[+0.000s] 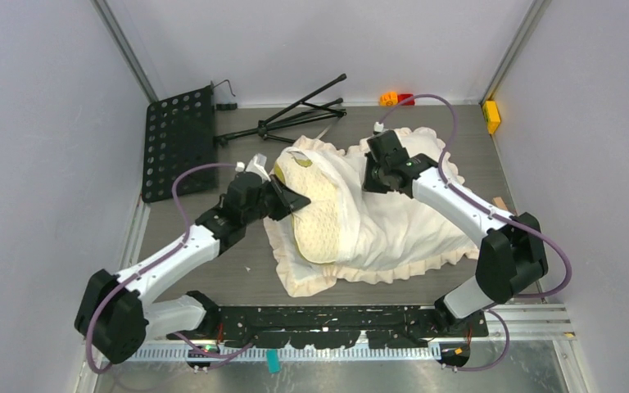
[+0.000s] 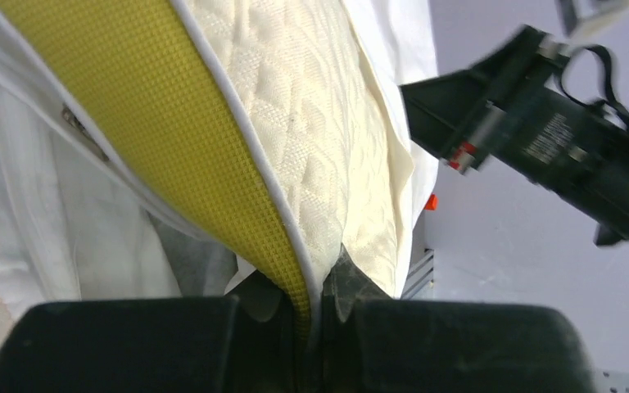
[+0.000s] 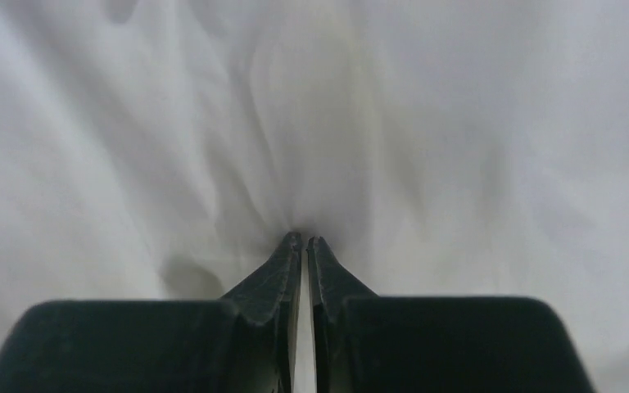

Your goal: Remove the pillowcase from the pillow

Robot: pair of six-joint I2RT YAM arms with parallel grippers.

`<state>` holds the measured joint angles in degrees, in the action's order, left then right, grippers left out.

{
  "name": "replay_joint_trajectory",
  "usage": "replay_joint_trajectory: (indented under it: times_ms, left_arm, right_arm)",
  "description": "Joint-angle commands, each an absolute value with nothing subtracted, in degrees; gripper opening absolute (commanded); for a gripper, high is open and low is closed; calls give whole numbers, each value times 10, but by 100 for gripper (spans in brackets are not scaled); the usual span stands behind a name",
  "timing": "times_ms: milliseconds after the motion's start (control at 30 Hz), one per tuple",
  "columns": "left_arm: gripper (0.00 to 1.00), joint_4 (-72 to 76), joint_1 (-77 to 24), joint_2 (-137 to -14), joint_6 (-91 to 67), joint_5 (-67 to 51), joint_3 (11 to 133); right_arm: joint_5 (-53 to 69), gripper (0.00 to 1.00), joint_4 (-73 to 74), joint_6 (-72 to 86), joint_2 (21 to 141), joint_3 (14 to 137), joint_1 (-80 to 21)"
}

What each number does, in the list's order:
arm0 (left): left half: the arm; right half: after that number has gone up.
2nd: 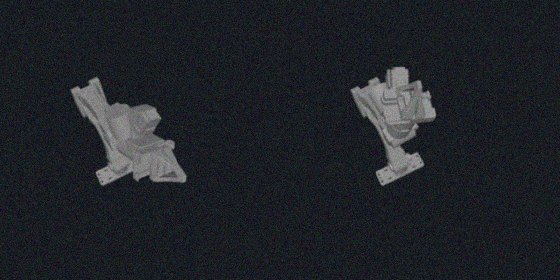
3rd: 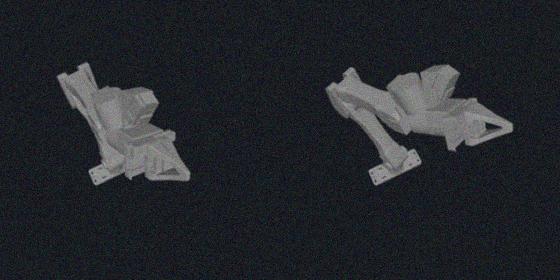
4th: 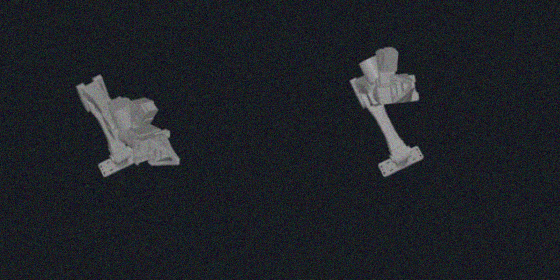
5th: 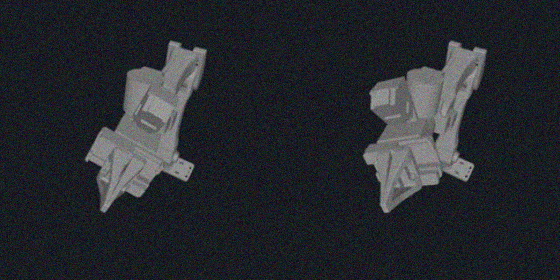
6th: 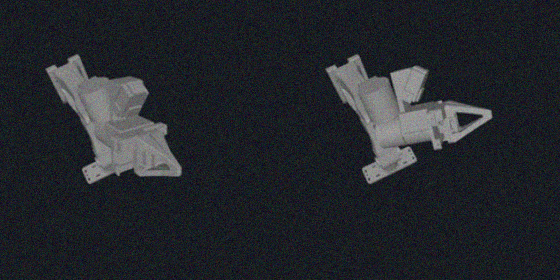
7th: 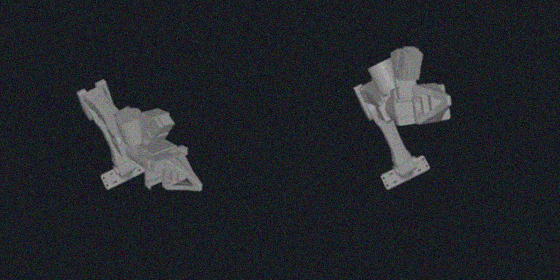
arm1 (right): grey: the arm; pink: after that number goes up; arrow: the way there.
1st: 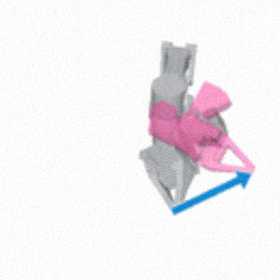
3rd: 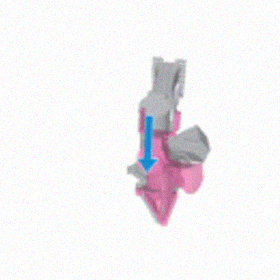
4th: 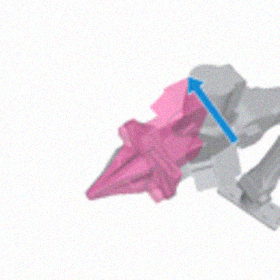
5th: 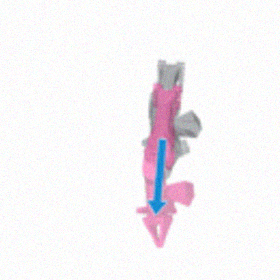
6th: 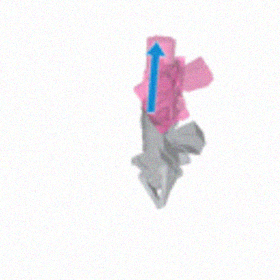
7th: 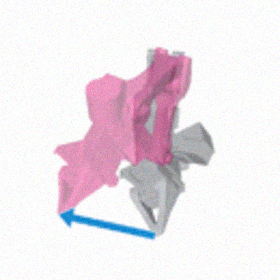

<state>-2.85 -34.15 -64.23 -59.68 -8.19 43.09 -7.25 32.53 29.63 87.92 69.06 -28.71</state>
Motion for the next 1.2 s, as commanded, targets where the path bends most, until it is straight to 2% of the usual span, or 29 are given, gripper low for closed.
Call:
replay_joint_trajectory:
  times_ms: [0, 100, 133, 167, 300, 333, 567, 833, 900, 1067, 1167]
  left_arm:
    - [0, -178, -341, -588, -448, -90, 542]
    - [0, -252, -341, -557, -417, -67, 594]
    - [0, -260, -340, -548, -415, -67, 605]
    - [0, -263, -340, -543, -415, -71, 612]
    - [0, -277, -341, -555, -404, -99, 632]
    - [0, -279, -341, -558, -402, -102, 632]
    - [0, -258, -339, -567, -395, -105, 607]
    - [0, -259, -340, -574, -393, -116, 599]
    - [0, -258, -340, -573, -396, -115, 594]
    - [0, -265, -339, -559, -398, -90, 588]
    - [0, -281, -328, -552, -398, -80, 594]
  right_arm:
    - [-106, 13, 313, 277, 917, 736, -282]
    - [-114, 13, 322, 274, 934, 744, -266]
    - [-100, 17, 324, 274, 934, 747, -262]
    - [-75, 27, 325, 268, 930, 750, -259]
    - [58, 81, 273, 257, 872, 733, -263]
    - [75, 85, 272, 257, 860, 738, -267]
    - [126, 87, 299, 289, 822, 790, -353]
    - [162, 87, 259, 337, 828, 772, -434]
    - [139, 86, 266, 335, 835, 764, -441]
    - [-84, 62, 348, 326, 834, 756, -439]
    - [-112, 54, 334, 316, 826, 725, -419]
